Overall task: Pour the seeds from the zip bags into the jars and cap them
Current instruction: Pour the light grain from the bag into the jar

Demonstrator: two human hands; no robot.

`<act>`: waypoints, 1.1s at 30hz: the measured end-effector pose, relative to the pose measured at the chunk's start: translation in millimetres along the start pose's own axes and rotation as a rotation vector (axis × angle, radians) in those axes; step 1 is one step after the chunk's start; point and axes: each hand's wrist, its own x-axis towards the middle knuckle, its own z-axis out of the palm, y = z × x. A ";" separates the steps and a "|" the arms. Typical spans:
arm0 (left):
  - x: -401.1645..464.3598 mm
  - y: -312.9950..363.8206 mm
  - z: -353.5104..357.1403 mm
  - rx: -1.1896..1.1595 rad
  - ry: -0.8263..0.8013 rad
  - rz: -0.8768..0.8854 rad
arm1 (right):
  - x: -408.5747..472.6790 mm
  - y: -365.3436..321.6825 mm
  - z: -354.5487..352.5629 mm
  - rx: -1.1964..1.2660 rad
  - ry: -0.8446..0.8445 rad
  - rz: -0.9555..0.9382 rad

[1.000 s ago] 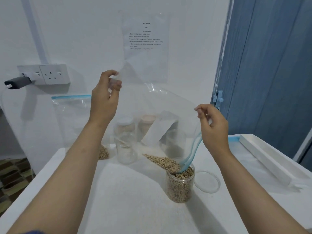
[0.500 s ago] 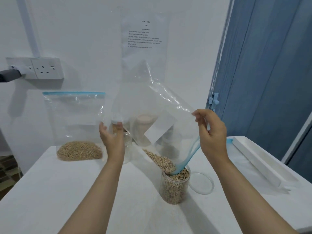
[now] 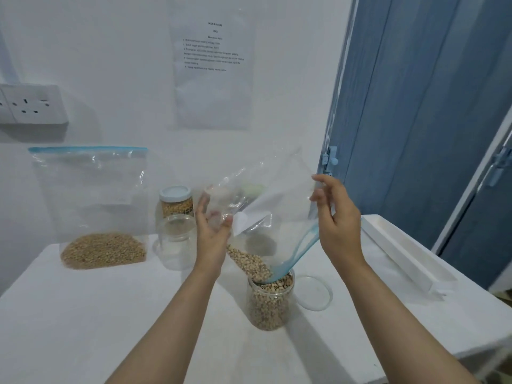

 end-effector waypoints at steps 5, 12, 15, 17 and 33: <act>1.8 1.3 6.4 -0.005 0.056 -0.009 | -2.5 2.9 -6.2 0.031 0.004 0.088; 0.4 13.9 8.6 -0.041 0.057 0.011 | -4.6 7.4 -13.8 0.080 0.022 0.155; -2.7 19.6 8.5 0.001 0.048 0.064 | -5.6 7.2 -16.5 0.083 0.044 0.158; -4.5 21.2 8.2 0.021 0.026 0.089 | -6.2 6.4 -18.3 0.066 0.031 0.149; -4.9 28.8 12.6 0.042 0.027 0.071 | -4.8 19.7 -27.5 0.058 0.034 0.176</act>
